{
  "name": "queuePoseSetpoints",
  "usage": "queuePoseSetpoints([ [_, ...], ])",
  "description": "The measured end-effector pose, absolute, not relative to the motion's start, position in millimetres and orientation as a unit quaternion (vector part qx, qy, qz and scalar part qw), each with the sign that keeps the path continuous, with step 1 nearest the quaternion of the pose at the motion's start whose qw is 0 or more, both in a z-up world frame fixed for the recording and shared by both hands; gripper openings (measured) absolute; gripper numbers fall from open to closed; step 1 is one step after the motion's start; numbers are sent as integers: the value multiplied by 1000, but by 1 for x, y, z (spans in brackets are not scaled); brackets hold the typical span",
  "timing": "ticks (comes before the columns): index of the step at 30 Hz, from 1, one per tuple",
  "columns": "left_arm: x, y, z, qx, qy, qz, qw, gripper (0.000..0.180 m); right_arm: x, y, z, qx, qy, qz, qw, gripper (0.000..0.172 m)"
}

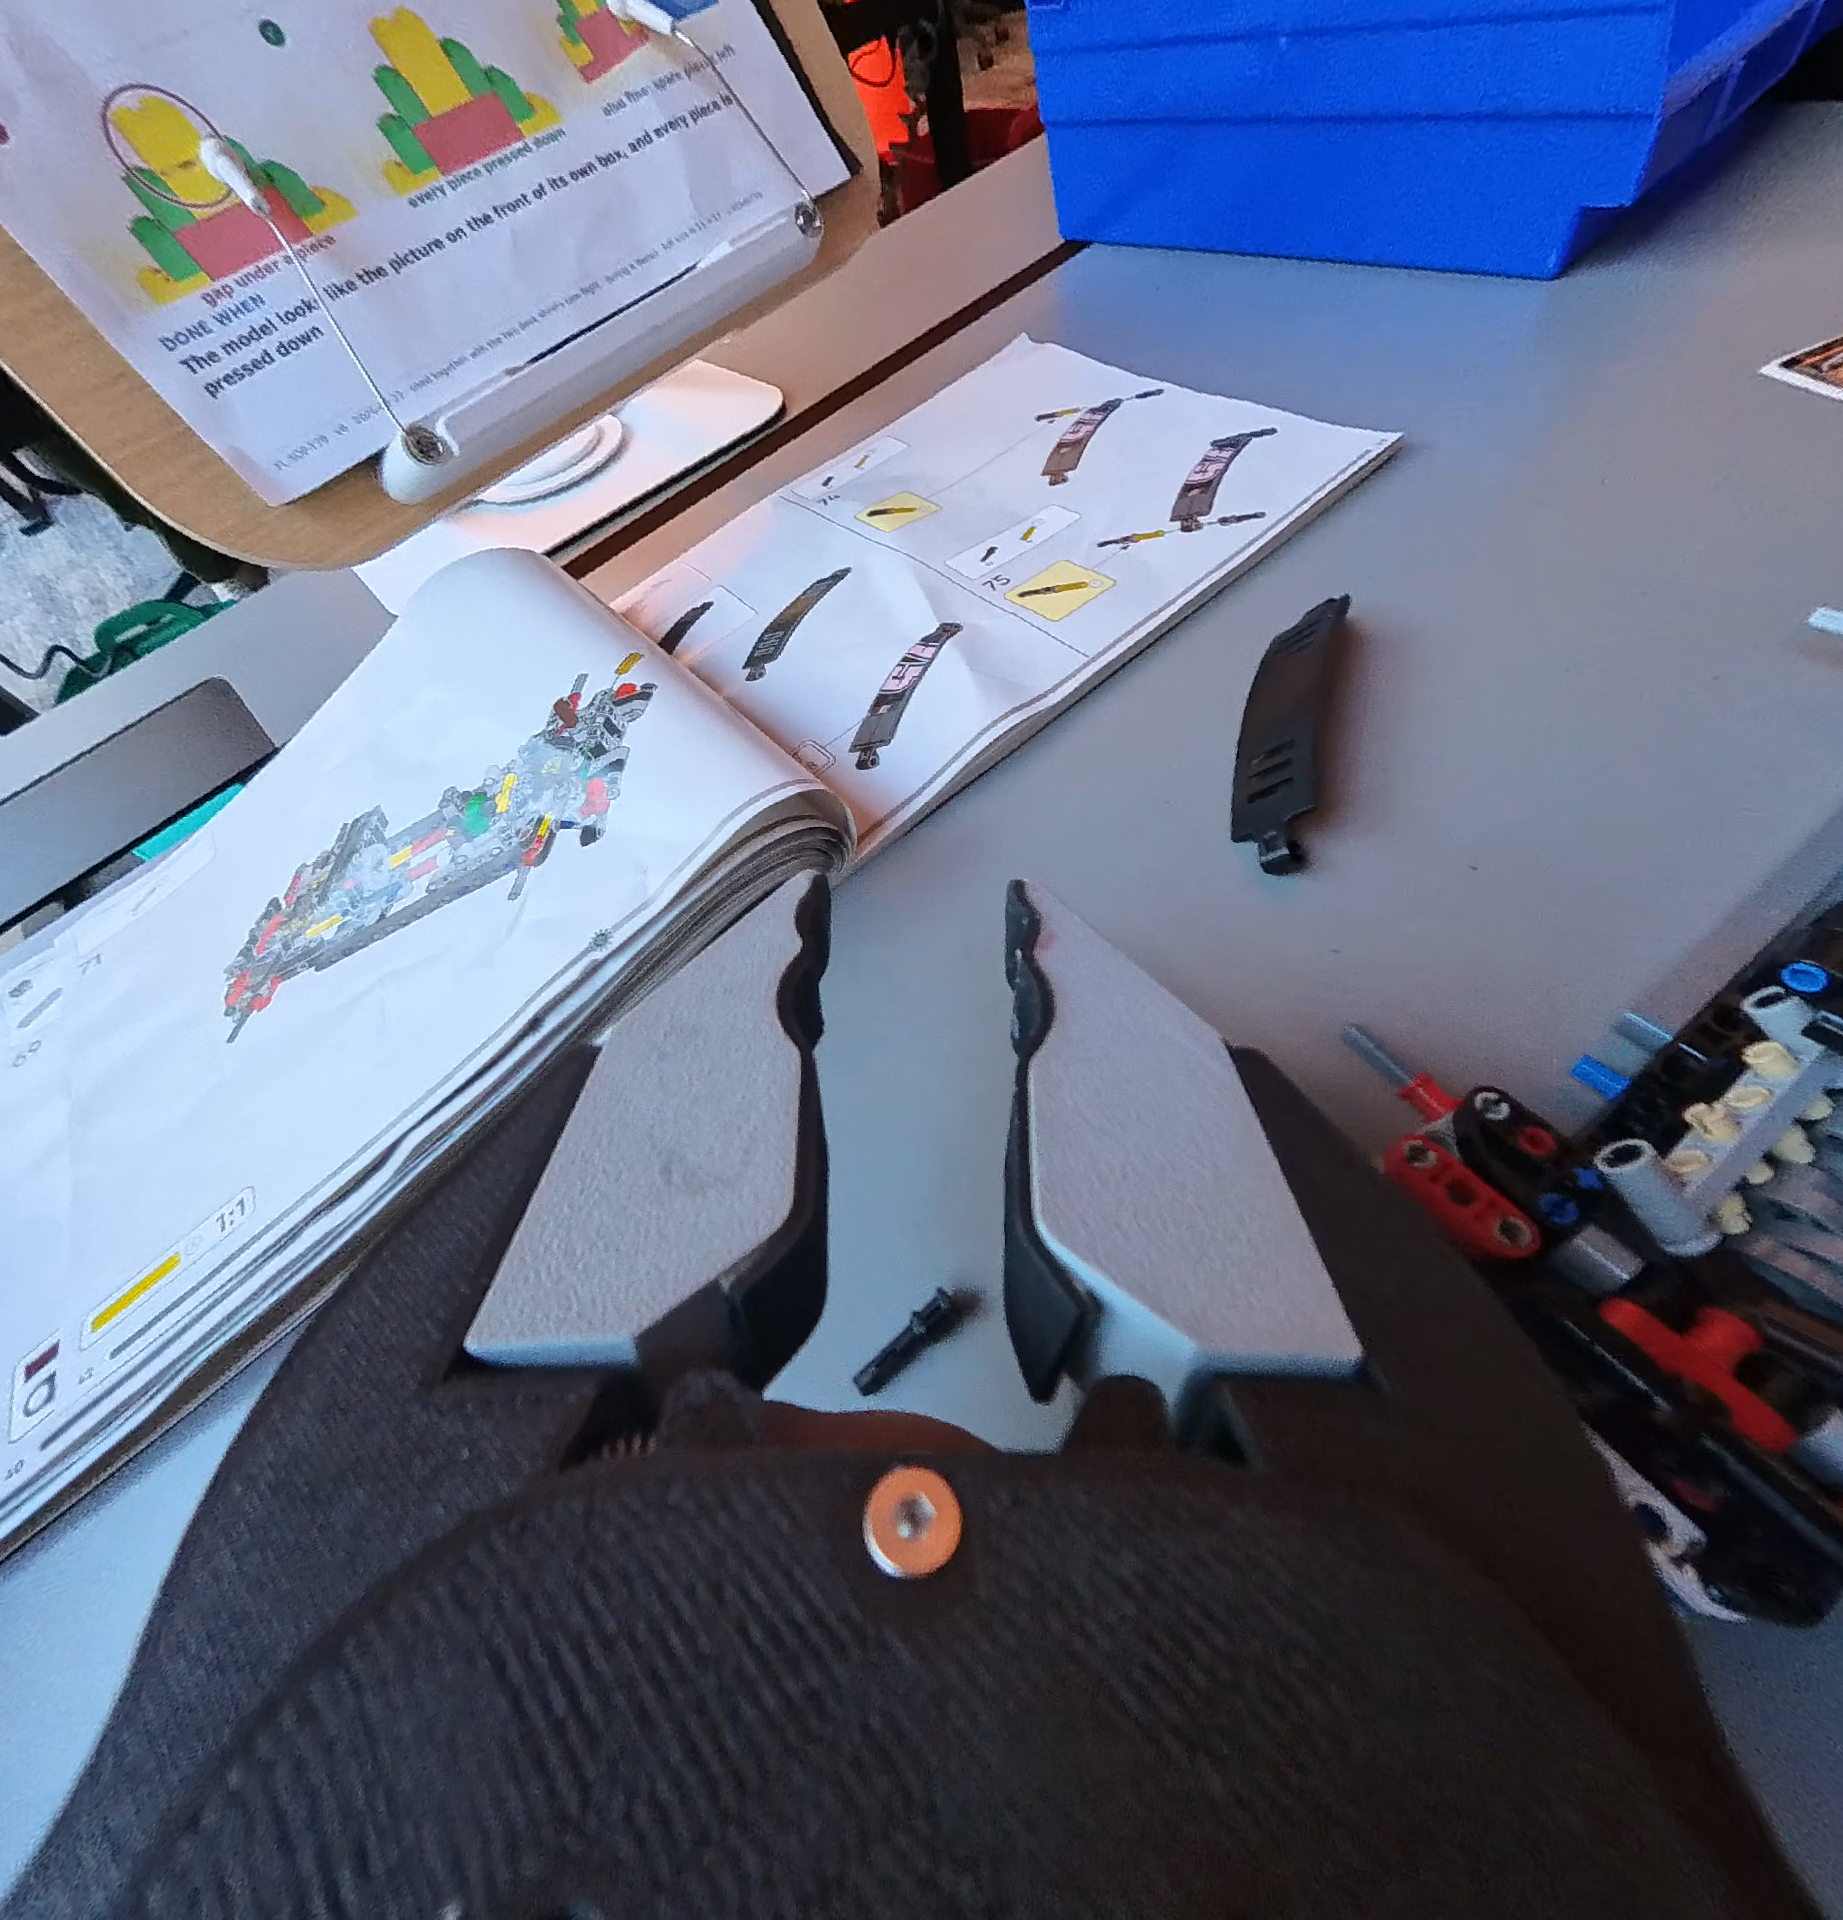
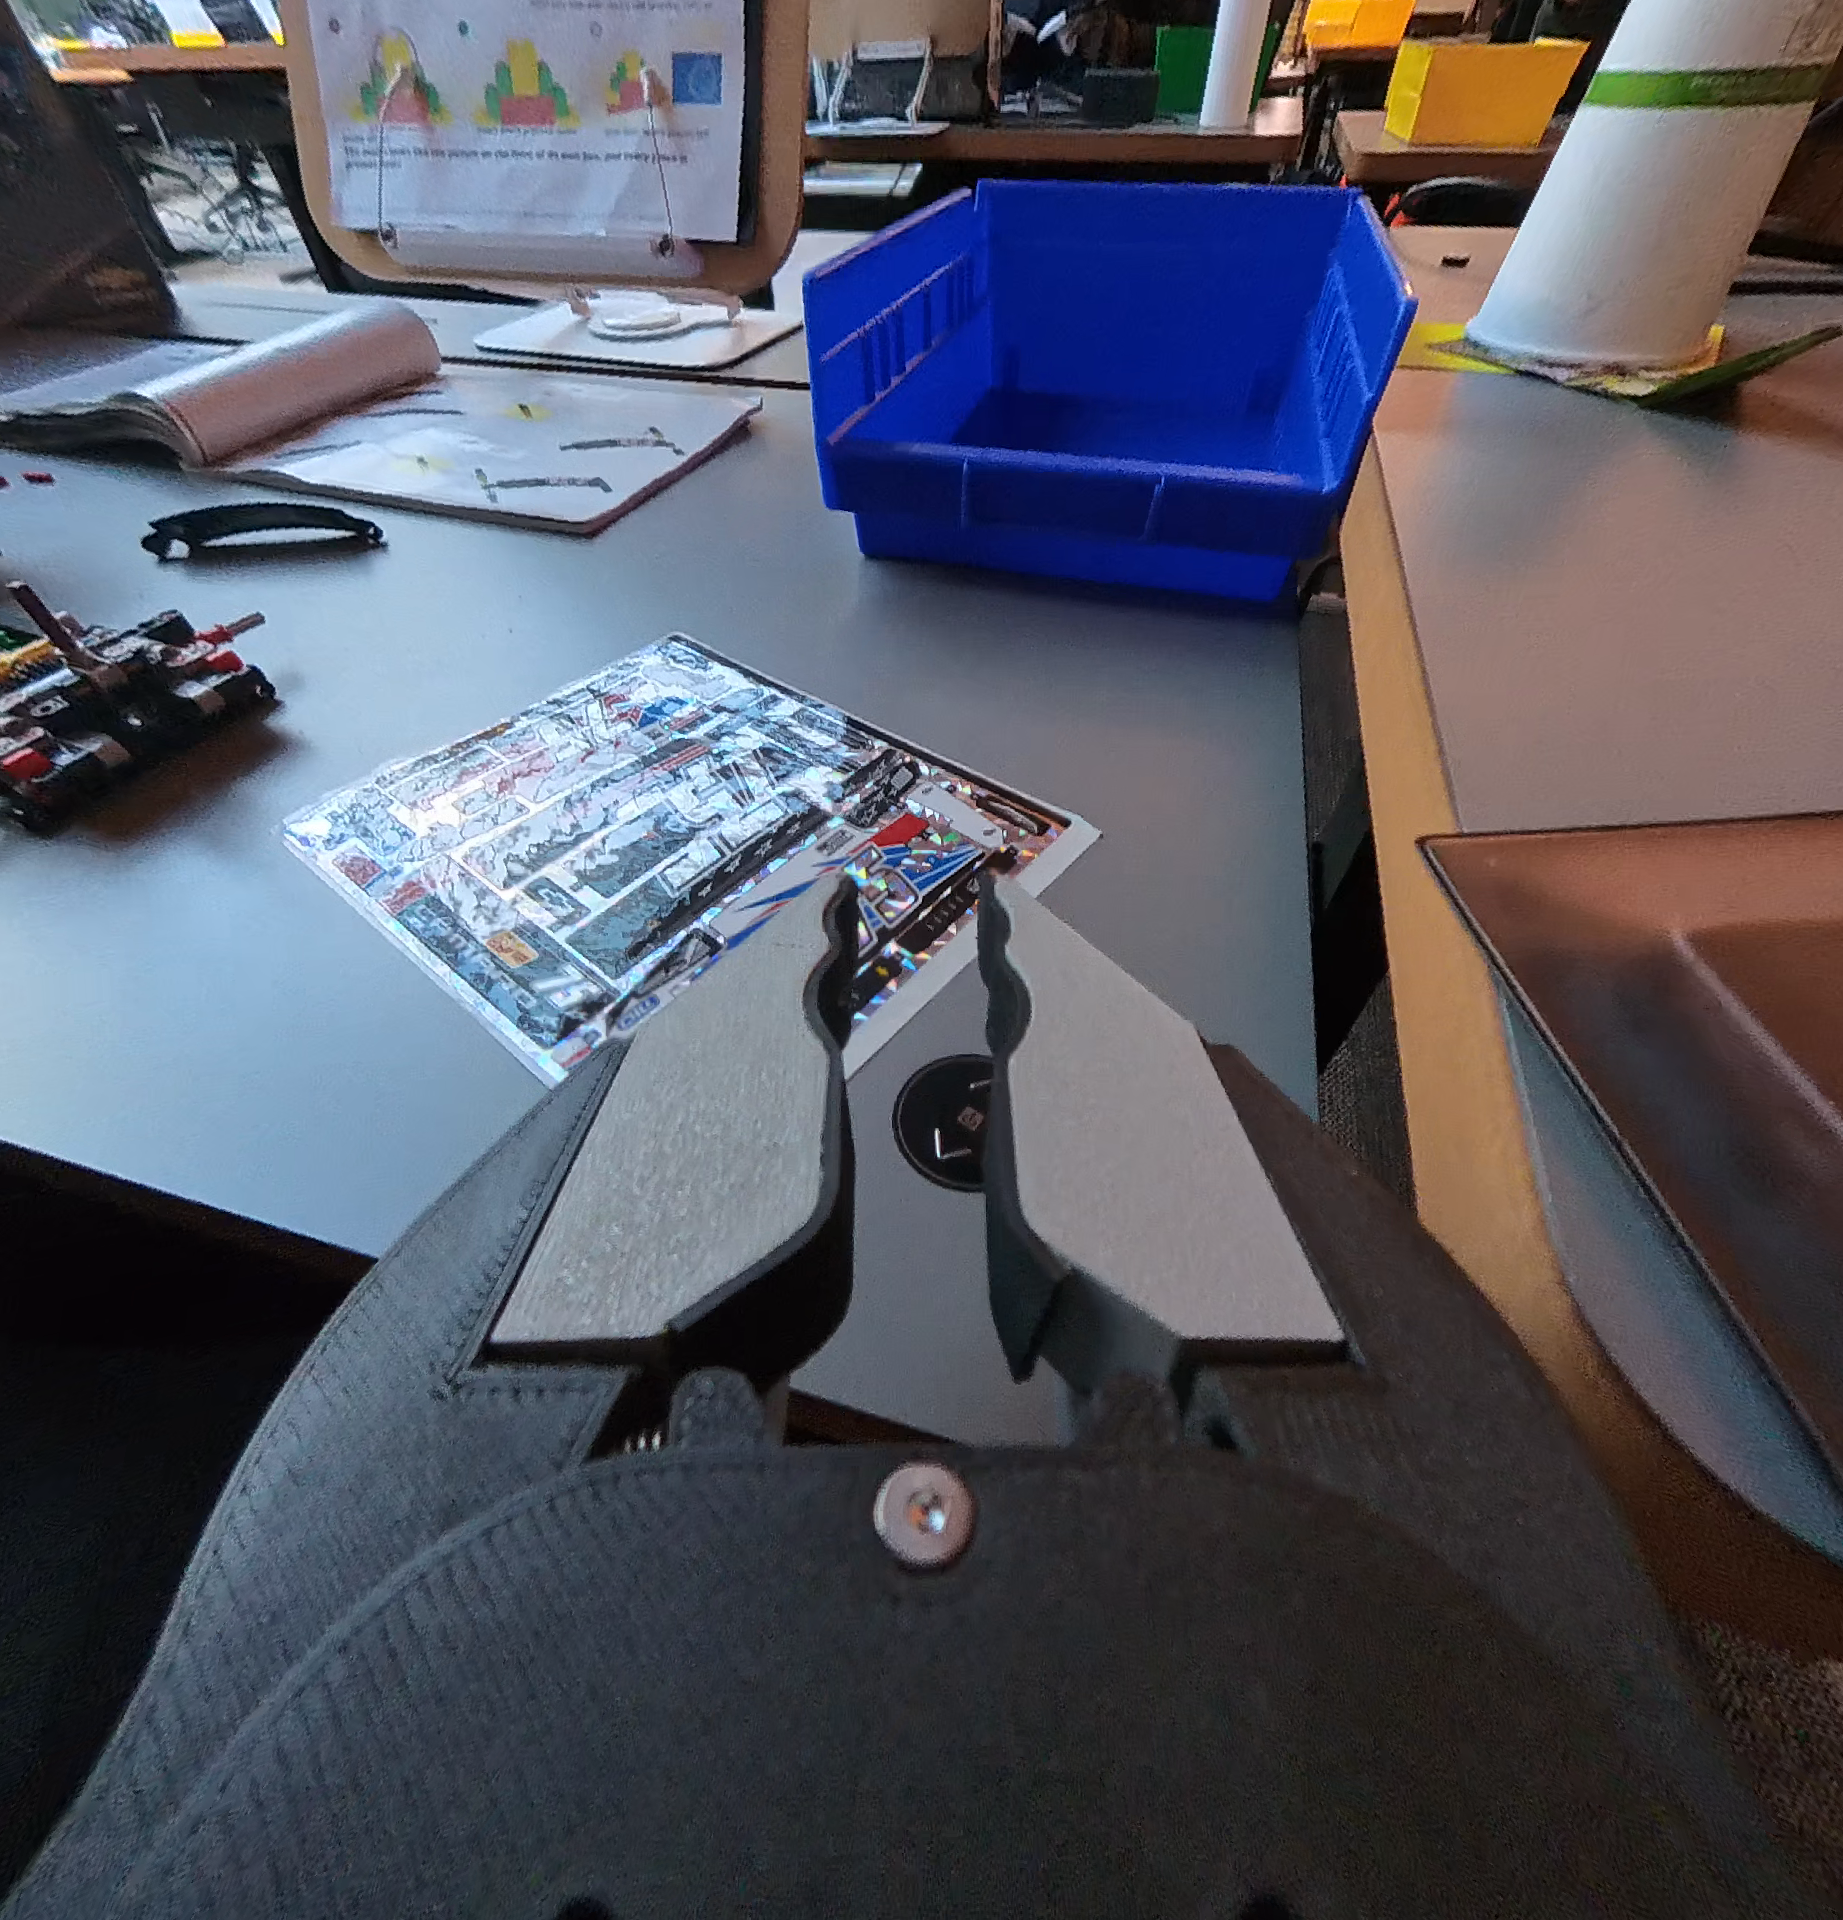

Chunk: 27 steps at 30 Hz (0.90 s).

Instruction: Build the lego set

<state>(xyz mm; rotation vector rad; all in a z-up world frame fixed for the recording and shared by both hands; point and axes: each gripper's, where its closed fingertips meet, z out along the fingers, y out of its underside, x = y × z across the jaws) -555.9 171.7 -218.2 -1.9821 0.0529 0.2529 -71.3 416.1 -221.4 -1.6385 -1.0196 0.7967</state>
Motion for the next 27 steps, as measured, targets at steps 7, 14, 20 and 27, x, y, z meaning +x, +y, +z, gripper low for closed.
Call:
queuePoseSetpoints([
  [7,-559,173,-220,-837,10,98,539,31,-76,419,-240,-687,-419,361,472,23],
  [14,-560,174,-223,-842,9,94,531,31,-88,415,-245,-673,-432,393,454,26],
  [20,-560,175,-224,-845,10,91,528,32,-86,414,-242,-660,-430,406,463,22],
  [27,-558,175,-225,-845,16,93,526,32,-86,414,-243,-661,-434,405,459,20],
])
